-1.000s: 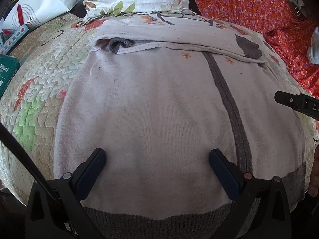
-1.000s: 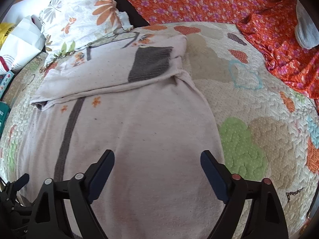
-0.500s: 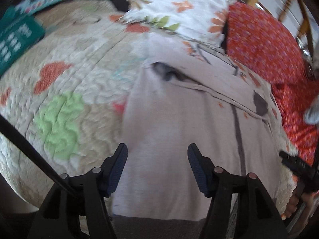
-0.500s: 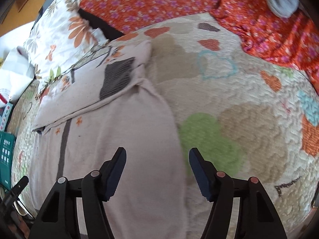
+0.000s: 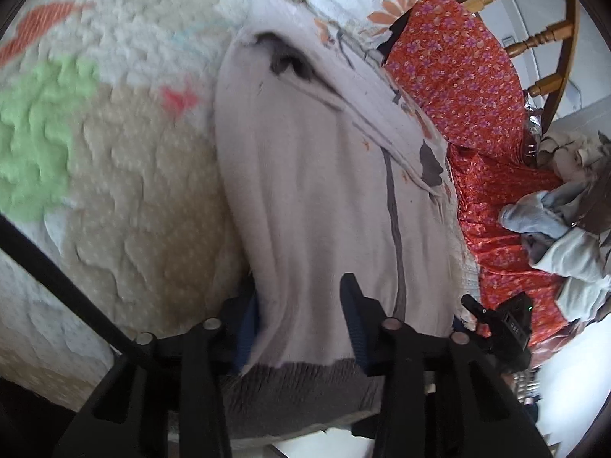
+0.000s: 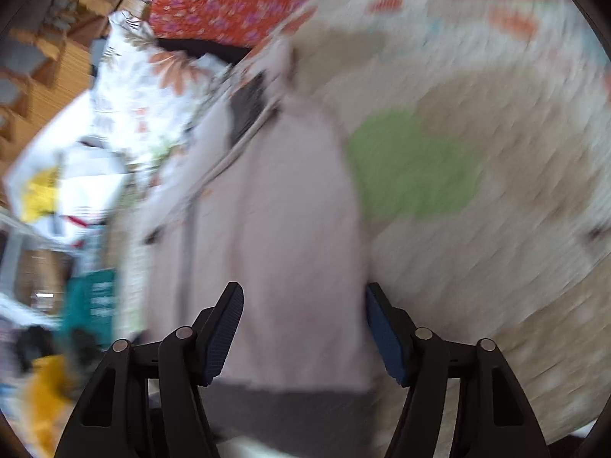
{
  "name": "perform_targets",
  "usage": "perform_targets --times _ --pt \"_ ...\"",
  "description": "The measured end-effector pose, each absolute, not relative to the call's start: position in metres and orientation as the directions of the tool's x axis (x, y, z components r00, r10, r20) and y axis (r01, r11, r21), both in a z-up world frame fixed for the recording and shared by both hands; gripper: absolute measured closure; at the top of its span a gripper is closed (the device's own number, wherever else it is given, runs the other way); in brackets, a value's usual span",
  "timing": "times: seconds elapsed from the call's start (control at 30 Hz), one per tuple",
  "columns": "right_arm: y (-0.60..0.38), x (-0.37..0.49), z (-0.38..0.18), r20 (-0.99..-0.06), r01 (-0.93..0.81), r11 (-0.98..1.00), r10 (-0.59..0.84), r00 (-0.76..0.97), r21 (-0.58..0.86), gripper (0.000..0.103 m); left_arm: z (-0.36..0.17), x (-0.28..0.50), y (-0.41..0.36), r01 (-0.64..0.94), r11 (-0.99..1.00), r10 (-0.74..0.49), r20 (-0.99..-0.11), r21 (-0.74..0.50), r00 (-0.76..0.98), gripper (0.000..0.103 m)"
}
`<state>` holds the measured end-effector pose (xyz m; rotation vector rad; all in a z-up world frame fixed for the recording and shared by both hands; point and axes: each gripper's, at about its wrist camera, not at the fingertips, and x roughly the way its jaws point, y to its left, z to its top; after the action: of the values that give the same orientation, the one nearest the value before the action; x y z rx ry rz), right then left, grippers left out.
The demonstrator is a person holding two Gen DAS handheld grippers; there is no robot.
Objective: Fold small clothes
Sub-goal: 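Grasp the grey knit hem with both tools and fold it over the collar part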
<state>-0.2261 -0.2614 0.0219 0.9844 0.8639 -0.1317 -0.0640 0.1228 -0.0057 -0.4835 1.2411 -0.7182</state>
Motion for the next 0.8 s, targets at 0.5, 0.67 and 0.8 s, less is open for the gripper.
perform_targets --times 0.5,0.67,0.8 --pt "-0.188 -0.239 0.019 -0.744 0.395 0.711 0.268 0.612 0.581 0.044 -0.02 -0.113 0.135 0.218 0.701 -0.712 -0.684 -0.679 0.16 0.068" --pt "-0.175 -0.253 0.017 -0.783 0.429 0.74 0.209 0.585 0.518 0.082 -0.011 -0.12 0.136 0.23 0.771 -0.635 -0.744 -0.594 0.207 0.096" --pt "-0.178 -0.257 0.029 -0.768 0.421 0.732 0.216 0.603 0.536 0.094 0.018 -0.118 0.147 0.239 0.739 -0.673 -0.695 -0.63 0.251 0.096"
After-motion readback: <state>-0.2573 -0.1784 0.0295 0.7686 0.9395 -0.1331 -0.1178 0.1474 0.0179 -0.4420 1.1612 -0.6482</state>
